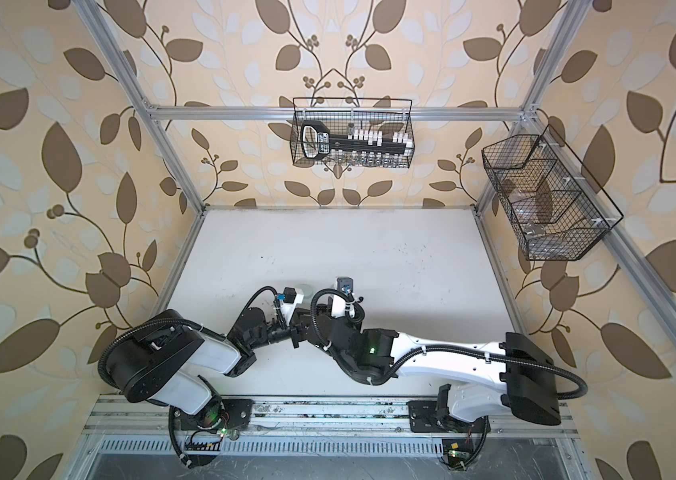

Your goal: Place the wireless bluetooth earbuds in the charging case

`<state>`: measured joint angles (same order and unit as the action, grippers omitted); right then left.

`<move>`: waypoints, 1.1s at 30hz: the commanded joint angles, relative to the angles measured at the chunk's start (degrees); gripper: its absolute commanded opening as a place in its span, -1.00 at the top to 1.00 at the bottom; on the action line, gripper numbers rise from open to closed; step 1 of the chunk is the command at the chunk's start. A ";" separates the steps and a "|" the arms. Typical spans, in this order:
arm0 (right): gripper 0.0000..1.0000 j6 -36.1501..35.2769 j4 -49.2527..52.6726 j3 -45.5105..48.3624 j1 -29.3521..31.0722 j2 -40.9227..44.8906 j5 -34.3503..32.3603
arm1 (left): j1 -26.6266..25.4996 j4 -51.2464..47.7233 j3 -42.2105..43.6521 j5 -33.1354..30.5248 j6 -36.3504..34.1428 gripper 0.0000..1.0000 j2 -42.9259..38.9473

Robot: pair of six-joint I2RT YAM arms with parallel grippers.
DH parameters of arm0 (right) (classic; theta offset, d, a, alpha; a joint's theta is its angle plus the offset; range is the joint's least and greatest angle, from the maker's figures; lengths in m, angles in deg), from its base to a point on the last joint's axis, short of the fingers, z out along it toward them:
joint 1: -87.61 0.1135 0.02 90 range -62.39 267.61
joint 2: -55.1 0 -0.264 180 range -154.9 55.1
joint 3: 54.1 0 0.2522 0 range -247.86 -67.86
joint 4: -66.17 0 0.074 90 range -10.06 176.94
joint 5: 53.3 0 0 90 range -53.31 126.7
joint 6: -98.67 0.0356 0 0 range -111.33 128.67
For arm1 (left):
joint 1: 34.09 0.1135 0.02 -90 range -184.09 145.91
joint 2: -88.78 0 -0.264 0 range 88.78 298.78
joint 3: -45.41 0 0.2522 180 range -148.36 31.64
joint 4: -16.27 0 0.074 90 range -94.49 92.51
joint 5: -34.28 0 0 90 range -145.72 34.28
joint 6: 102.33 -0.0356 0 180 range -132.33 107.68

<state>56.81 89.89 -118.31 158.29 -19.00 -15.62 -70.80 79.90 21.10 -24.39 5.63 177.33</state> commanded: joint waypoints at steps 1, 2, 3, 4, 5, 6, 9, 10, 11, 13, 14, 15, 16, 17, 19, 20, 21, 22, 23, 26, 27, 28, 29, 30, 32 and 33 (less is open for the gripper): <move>0.53 0.01 1.26 3.01 -1.93 3.25 2.17 | 0.14 4.20 -1.63 0.16 -1.81 1.00 0.07; 0.47 0.29 1.72 3.80 -2.95 3.89 3.77 | 0.14 4.18 -1.59 0.29 -1.91 1.00 -0.18; 0.42 0.38 2.15 4.78 -3.98 4.60 5.20 | 0.14 4.20 -1.37 0.83 -2.24 1.00 -0.62; 0.37 0.58 2.53 5.75 -4.64 5.24 6.69 | 0.14 4.25 -1.12 1.72 -2.75 1.00 -1.19; 0.33 0.50 2.59 6.81 -5.13 6.10 8.34 | 0.10 4.18 -0.85 2.81 -3.38 1.00 -1.63; 0.27 -0.89 0.85 8.44 -5.32 7.31 10.93 | 0.12 4.20 -0.59 4.14 -4.23 1.00 -2.09; 0.07 -7.96 -9.45 14.86 -5.94 12.63 20.86 | 0.15 4.18 -0.79 12.27 -6.79 1.00 -3.05; 0.04 -10.47 -13.23 17.02 -6.14 14.74 24.29 | 0.14 4.23 -0.75 13.77 -7.13 1.00 -3.55; 0.03 -12.61 -15.92 18.85 -6.41 16.40 27.35 | 0.15 4.18 -0.64 14.68 -7.33 1.00 -4.13; -0.05 -16.55 -22.94 23.96 -6.51 20.65 33.62 | 0.10 4.17 -0.28 17.28 -8.02 1.00 -5.45; -0.09 -17.42 -25.24 26.11 -6.80 22.15 35.26 | 0.08 3.98 -0.26 18.20 -8.31 1.00 -5.67; -0.13 -17.72 -27.98 28.45 -7.31 23.71 37.08 | 0.10 3.77 -0.03 19.20 -8.53 1.00 -7.17; -0.17 -17.73 -30.30 30.22 -7.96 24.92 38.94 | 0.10 3.32 0.29 19.53 -8.77 1.00 -8.43; -0.18 -17.57 -31.64 31.35 -8.89 25.63 40.75 | 0.15 2.25 0.35 20.04 -9.02 1.00 -9.11; -0.19 -17.68 -33.72 32.25 -10.08 26.22 44.57 | 0.15 -0.65 -0.28 22.02 -9.82 1.00 -10.35; -0.19 -17.92 -34.50 32.28 -10.13 26.29 45.88 | 0.15 -1.72 -0.50 23.18 -10.18 1.00 -10.97; -0.20 -17.99 -34.83 32.19 -10.12 26.17 46.44 | 0.15 -1.98 -0.59 23.88 -10.29 1.00 -11.37; -0.20 -17.99 -35.32 32.02 -10.12 25.77 46.98 | 0.12 -1.98 -0.37 24.60 -10.46 1.00 -11.90; -0.20 -17.76 -36.15 31.92 -10.10 25.34 47.47 | 0.14 -1.93 -0.19 25.41 -10.56 1.00 -12.44; -0.18 -17.38 -38.77 31.57 -10.07 23.91 49.66 | 0.10 -3.84 0.19 26.27 -11.59 1.00 -14.33; -0.18 -17.24 -39.31 31.27 -10.03 23.55 50.12 | 0.11 -5.24 0.16 26.56 -12.43 1.00 -15.18; -0.18 -17.13 -39.84 30.92 -10.03 23.06 50.62 | 0.13 -7.69 -0.15 26.75 -13.44 1.00 -16.19; -0.18 -17.19 -40.39 30.54 -9.85 22.42 51.19 | 0.06 -9.74 -0.33 26.57 -14.20 1.00 -17.25; -0.18 -17.16 -40.78 30.19 -9.69 21.69 51.34 | 0.01 -11.10 -0.44 26.59 -14.69 1.00 -18.10; -0.17 -17.29 -41.28 29.39 -9.00 19.90 51.49 | 0.06 -13.07 -0.33 26.41 -15.46 1.00 -20.20; -0.16 -17.14 -41.25 29.04 -8.74 19.12 51.27 | 0.06 -14.01 -0.31 26.35 -15.85 1.00 -21.21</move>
<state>40.30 51.77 -87.01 148.76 1.72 33.73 -70.80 68.44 21.25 -0.13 -7.11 159.04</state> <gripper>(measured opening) 0.582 0.218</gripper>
